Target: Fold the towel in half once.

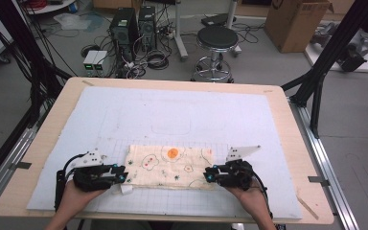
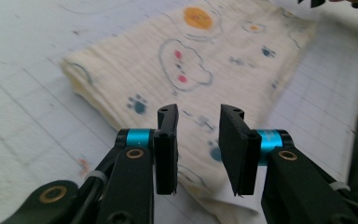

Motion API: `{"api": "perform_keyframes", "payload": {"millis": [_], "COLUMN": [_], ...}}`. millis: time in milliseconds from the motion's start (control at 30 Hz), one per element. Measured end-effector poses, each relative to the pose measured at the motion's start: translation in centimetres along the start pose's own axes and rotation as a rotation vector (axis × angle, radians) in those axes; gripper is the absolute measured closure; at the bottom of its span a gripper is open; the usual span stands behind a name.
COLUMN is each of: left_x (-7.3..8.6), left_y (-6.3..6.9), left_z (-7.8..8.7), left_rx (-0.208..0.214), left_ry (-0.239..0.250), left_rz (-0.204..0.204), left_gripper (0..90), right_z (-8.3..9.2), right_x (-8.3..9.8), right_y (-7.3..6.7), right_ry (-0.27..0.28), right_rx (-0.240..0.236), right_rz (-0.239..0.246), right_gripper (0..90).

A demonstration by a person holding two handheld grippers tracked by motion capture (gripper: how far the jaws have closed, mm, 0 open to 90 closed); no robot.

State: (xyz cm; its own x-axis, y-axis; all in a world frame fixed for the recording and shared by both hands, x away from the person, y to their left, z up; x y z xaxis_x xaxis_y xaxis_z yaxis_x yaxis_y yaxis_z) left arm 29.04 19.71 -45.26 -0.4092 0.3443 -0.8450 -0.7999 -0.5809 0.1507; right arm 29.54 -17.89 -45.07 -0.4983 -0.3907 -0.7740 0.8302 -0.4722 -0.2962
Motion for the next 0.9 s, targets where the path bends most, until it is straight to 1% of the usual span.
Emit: {"api": "perform_keyframes", "payload": {"millis": [67, 133, 167, 200, 233, 300, 333, 400, 433, 500, 533, 567, 600, 633, 667, 700, 767, 800, 833, 900], "left_x": [-0.6, -1.1, -1.4, -1.6, -1.9, -2.4, -2.6, -2.8, -2.8, -2.7, -2.7, -2.6, -2.5, -2.4, -2.3, -2.2, -2.2, -2.2, -2.2, -2.2], "left_y": [-0.9, -1.8, -2.3, -2.8, -3.3, -4.4, -4.8, -5.6, -6.0, -6.5, -6.7, -6.8, -6.9, -6.9, -7.0, -7.0, -7.0, -7.0, -7.0, -7.0], "left_z": [-0.4, -1.0, -1.4, -1.8, -2.2, -3.1, -3.4, -4.0, -4.3, -5.0, -5.2, -5.5, -5.6, -5.7, -5.8, -5.9, -6.0, -6.0, -6.0, -5.9], "left_rx": [-0.027, -0.057, -0.087, -0.106, -0.118, -0.166, -0.173, -0.182, -0.173, -0.169, -0.159, -0.146, -0.138, -0.143, -0.14, -0.131, -0.13, -0.126, -0.131, -0.136], "left_ry": [0.01, -0.003, 0.0, 0.009, 0.008, 0.002, 0.007, 0.021, 0.015, -0.012, -0.019, -0.023, -0.037, -0.046, -0.051, -0.057, -0.058, -0.056, -0.057, -0.059], "left_rz": [0.017, 0.003, 0.002, 0.02, 0.041, 0.062, 0.073, 0.105, 0.128, 0.152, 0.157, 0.172, 0.179, 0.184, 0.185, 0.188, 0.192, 0.19, 0.184, 0.181], "left_gripper": [67.5, 71.3, 73.6, 74.3, 74.5, 74.2, 72.5, 69.1, 67.3, 63.4, 62.5, 61.8, 61.2, 61.3, 62.3, 66.6, 72.8, 77.9, 81.6, 84.5], "right_z": [-0.1, -0.4, -0.6, -0.9, -1.3, -2.0, -2.3, -2.7, -2.9, -3.3, -3.5, -3.6, -3.7, -3.8, -3.8, -3.8, -3.9, -4.0, -4.1, -4.2], "right_x": [-0.9, -1.7, -2.1, -2.4, -2.7, -3.2, -3.5, -3.8, -3.9, -3.9, -3.8, -3.7, -3.6, -3.4, -3.3, -3.3, -3.1, -3.0, -2.9, -2.8], "right_y": [0.8, 1.7, 2.1, 2.7, 3.2, 4.3, 4.9, 5.7, 6.1, 6.6, 6.9, 7.1, 7.3, 7.5, 7.6, 7.6, 7.7, 7.7, 7.7, 7.7], "right_ry": [0.016, 0.037, 0.047, 0.048, 0.046, 0.042, 0.041, 0.046, 0.04, 0.023, 0.017, 0.012, 0.005, 0.002, -0.008, -0.011, -0.023, -0.036, -0.045, -0.066], "right_rx": [0.034, 0.072, 0.08, 0.103, 0.122, 0.151, 0.176, 0.186, 0.194, 0.192, 0.2, 0.199, 0.197, 0.194, 0.194, 0.187, 0.179, 0.177, 0.169, 0.165], "right_rz": [0.003, -0.001, -0.012, -0.013, -0.02, -0.028, -0.025, -0.045, -0.054, -0.075, -0.08, -0.09, -0.097, -0.102, -0.109, -0.117, -0.114, -0.115, -0.119, -0.123], "right_gripper": [72.0, 71.4, 71.4, 71.4, 71.5, 70.1, 69.9, 67.3, 65.6, 63.4, 63.1, 62.8, 62.9, 62.9, 63.6, 66.1, 69.4, 72.9, 75.8, 82.5]}}
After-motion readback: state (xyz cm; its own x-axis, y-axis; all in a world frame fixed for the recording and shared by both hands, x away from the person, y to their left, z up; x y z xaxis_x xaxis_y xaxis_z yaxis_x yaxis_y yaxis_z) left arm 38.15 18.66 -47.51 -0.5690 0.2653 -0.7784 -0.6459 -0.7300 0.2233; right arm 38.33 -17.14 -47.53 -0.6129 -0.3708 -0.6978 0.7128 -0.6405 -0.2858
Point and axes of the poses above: each handheld gripper's, and its own axes: z roughly backward along the jaws, x roughly out of its underside, y roughly to its right, the point moved 5 cm from there along -z, roughly forward along the jaws, and after that the axes turned 2 degrees about -z, right-handed, at the moved point
